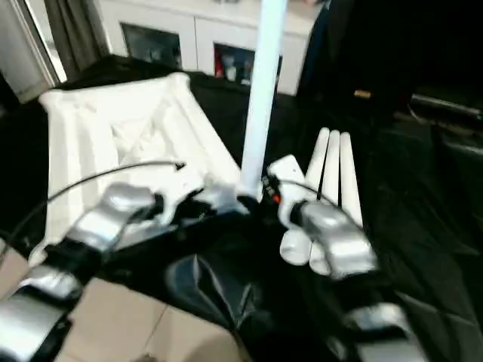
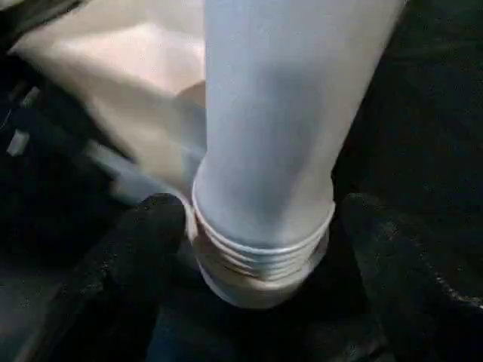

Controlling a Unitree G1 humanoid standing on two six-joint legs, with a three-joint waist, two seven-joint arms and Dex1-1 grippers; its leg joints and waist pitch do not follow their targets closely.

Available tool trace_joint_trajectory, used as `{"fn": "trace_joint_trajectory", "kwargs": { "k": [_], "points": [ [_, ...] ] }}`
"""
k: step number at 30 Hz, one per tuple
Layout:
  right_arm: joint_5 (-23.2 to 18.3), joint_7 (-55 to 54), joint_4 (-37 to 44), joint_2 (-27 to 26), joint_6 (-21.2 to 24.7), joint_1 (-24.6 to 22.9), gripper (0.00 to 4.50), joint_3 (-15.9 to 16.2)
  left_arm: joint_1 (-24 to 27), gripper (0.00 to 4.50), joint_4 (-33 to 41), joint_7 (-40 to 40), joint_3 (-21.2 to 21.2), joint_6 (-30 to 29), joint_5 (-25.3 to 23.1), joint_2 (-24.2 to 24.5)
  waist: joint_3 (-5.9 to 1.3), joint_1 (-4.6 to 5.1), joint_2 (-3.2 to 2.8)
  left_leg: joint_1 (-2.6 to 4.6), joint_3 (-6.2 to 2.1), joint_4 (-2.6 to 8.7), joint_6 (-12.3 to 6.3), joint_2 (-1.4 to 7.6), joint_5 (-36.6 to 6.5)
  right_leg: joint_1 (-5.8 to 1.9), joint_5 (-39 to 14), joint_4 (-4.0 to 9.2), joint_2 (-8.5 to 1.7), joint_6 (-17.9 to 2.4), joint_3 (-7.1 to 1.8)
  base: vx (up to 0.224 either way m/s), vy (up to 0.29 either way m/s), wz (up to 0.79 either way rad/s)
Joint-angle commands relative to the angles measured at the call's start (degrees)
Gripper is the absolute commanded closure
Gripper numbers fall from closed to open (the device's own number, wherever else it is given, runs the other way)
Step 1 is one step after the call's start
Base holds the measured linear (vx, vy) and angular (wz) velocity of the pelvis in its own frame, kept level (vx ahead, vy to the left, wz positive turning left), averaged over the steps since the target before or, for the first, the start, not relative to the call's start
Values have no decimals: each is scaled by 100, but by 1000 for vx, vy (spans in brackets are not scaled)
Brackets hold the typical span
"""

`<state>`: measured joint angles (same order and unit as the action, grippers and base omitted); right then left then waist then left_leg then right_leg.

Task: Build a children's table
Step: Rotate leg to tighten

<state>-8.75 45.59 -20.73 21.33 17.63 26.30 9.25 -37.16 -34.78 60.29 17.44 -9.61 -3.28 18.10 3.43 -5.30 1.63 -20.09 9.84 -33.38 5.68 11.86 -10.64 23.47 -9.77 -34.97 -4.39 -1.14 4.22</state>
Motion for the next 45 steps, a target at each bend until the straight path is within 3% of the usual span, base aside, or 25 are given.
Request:
{"fn": "trace_joint_trajectory", "kwargs": {
  "k": [1, 8, 12, 18, 24, 27, 30, 31, 33, 34, 36, 37, 38, 40, 44, 45],
  "points": [
    [113, 508, 341, 287, 56, -101, 80, 160, 139, 450, 532, 563, 63, 218, 395, 73, -369, -18, 27, -16, 9, 376, -310, 124, -1099, -326, -1655, 460, -371, -961, -279, 0, 0, 0],
    [63, 712, 480, 341, -14, -133, 80, 288, 396, 450, 1012, 889, 144, 106, 450, 290, -371, -2, 36, -9, 1, 382, -238, 125, -1155, -308, -1835, 474, -362, -898, -279, 0, 0, 0],
    [17, 889, 599, 331, 32, -137, 80, 448, 442, 450, 1092, 907, 142, 77, 418, 316, -389, -5, 51, -25, 7, 365, -288, 121, -933, -315, -1415, 414, -348, -990, -283, 0, 0, 0],
    [150, 991, 581, 383, -22, -183, 130, 527, 478, 450, 1198, 886, 131, 15, 395, 354, -388, -7, 66, -31, 10, 358, -282, 112, -942, -326, -1435, 409, -349, -986, -280, 0, 0, 0],
    [85, 920, 592, 343, 17, -216, 169, 459, 501, 450, 1194, 860, 108, 14, 348, 359, -392, -11, 58, -32, 9, 353, -284, 110, -878, -328, -1375, 402, -347, -982, -282, 0, 0, 0],
    [-39, 420, 363, 17, 107, -190, 175, 178, 474, 450, 1119, 659, 27, -92, 340, 284, -390, -4, 60, -37, 9, 356, -271, 107, -860, -323, -1393, 401, -346, -974, -281, 0, 0, 0],
    [-39, -419, -81, -407, 223, -93, 175, -160, 209, 450, 644, -222, -199, -315, 162, -4, -385, 34, 80, -56, 0, 367, -164, 87, -908, -326, -1688, 429, -340, -888, -260, 0, 0, 0],
    [-45, -803, -234, -599, 280, -51, 176, -301, 47, 450, 359, -720, -302, -415, 61, -148, -380, 28, 69, -8, 15, 355, -129, 82, -971, -285, -1881, 470, -344, -837, -270, 0, 0, 0],
    [-52, -1184, -368, -785, 338, -8, 176, -437, -102, 450, 94, -1182, -398, -498, -21, -281, -392, 23, 68, -3, 16, 351, -81, 70, -887, -290, -1778, 453, -331, -840, -280, 0, 0, 0],
    [-73, -1869, -664, -1088, 399, 110, 176, -677, -361, 450, -351, -1953, -637, -727, -16, -549, -392, 26, 95, -19, 26, 341, -99, 56, -888, -301, -1759, 448, -333, -843, -283, 0, 0, 0],
    [-68, -2514, -972, -1334, 364, 238, 176, -870, -544, 450, -658, -2414, -787, -841, 34, -757, -397, 14, 66, 1, 26, 338, -68, 48, -911, -269, -1849, 467, -348, -845, -286, 0, 0, 0],
    [-68, -2514, -972, -1334, 364, 238, 176, -870, -544, 450, -658, -2414, -787, -841, 34, -757, -415, 1, 83, -22, 9, 343, -51, 45, -818, -321, -1774, 448, -346, -821, -273, 0, 0, 0],
    [-59, -3430, -1576, -1749, 124, 502, 176, -1091, -825, 450, -1155, -3135, -887, -760, 33, -1124, -410, 10, 46, -25, 14, 344, -54, 49, -794, -295, -1629, 448, -336, -844, -279, 0, 0, 0],
    [29, -3815, -1951, -2011, -167, 680, 176, -1098, -1005, 450, -1494, -3616, -832, -573, -82, -1374, -431, 9, 45, -7, 19, 332, -16, 30, -833, -302, -1604, 453, -340, -853, -277, 0, 0, 0],
    [148, -3942, -2128, -2142, -352, 791, 176, -1087, -1121, 450, -1735, -3736, -753, -428, -182, -1516, -439, -17, 52, -36, 19, 326, -249, 40, -656, -350, -875, 380, -327, -1015, -282, 0, 0, 0],
    [209, -3949, -2159, -2157, -456, 834, 141, -1071, -1168, 450, -1806, -3689, -724, -330, -191, -1572, -439, -21, 28, -33, 19, 325, -268, 40, -645, -350, -830, 376, -327, -1031, -282, 0, 0, 0]
  ]
}}
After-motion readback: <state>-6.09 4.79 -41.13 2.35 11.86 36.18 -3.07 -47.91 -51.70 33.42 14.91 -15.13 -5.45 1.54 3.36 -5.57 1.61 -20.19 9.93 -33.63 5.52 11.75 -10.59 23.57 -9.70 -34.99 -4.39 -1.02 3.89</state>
